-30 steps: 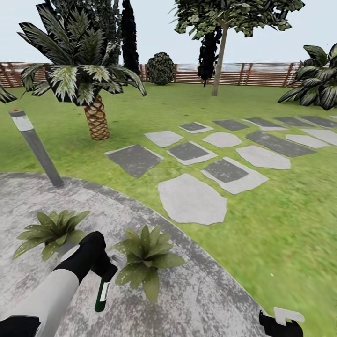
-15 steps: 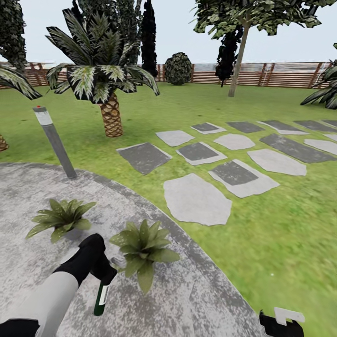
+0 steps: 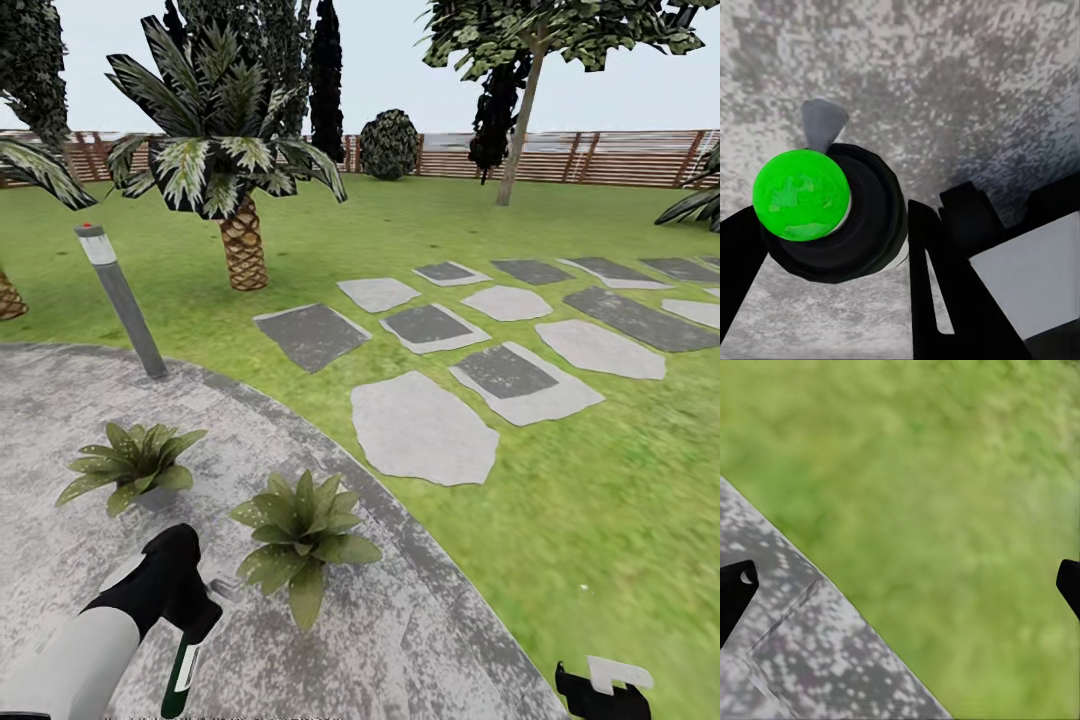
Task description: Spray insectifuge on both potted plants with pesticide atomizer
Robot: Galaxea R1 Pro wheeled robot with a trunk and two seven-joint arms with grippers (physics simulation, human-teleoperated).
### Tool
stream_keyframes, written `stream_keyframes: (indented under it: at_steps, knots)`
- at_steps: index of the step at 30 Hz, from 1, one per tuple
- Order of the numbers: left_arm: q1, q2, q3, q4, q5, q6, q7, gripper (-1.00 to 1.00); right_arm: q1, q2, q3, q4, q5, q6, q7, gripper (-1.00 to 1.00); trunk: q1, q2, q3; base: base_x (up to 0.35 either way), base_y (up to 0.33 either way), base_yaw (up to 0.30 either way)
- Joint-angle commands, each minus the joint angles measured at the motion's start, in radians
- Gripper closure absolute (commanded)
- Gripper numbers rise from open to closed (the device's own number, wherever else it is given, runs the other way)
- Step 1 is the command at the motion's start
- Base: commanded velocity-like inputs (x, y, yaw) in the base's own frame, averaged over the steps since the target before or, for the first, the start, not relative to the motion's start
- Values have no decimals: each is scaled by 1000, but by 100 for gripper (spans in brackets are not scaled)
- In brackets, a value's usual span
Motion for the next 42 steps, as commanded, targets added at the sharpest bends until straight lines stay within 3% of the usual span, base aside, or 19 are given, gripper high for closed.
stream_keyframes:
  at_steps: [1,5,10,14,20,23,30,36,42]
  knots:
    - [0,-2,-4,-4,-9,4,-10,100,-1,0,-7,2,11,-5,-3,-100,0,0,-2,0,0,180]
    - [2,-10,-1,-13,-10,4,-9,100,-1,0,-7,2,10,-5,-3,-100,0,0,-6,0,0,161]
    - [2,-38,-2,-9,-9,3,-1,100,-1,-1,-8,0,11,-5,-4,-100,0,0,-6,30,-146,21]
    - [23,-44,0,-10,3,1,67,100,-1,0,-8,0,10,-5,-4,-100,0,0,-7,5,-261,2]
    - [49,-42,5,-12,59,-4,93,100,-1,5,-6,0,10,-5,-4,-100,0,0,-10,-89,-191,80]
    - [52,-41,47,-15,67,-5,102,100,-1,5,-6,0,11,-5,-4,-100,0,0,-13,-11,-16,169]
    - [53,-37,63,-13,70,-4,178,100,-1,5,-6,0,12,-5,-4,-100,0,0,-21,7,-1,152]
    - [52,-41,145,-16,67,-8,185,100,-1,-1,-6,3,16,-5,-1,-100,0,0,-22,211,0,16]
    - [54,-47,145,-12,59,-9,186,100,-1,0,-6,3,15,-5,-1,-100,0,0,-22,23,0,0]
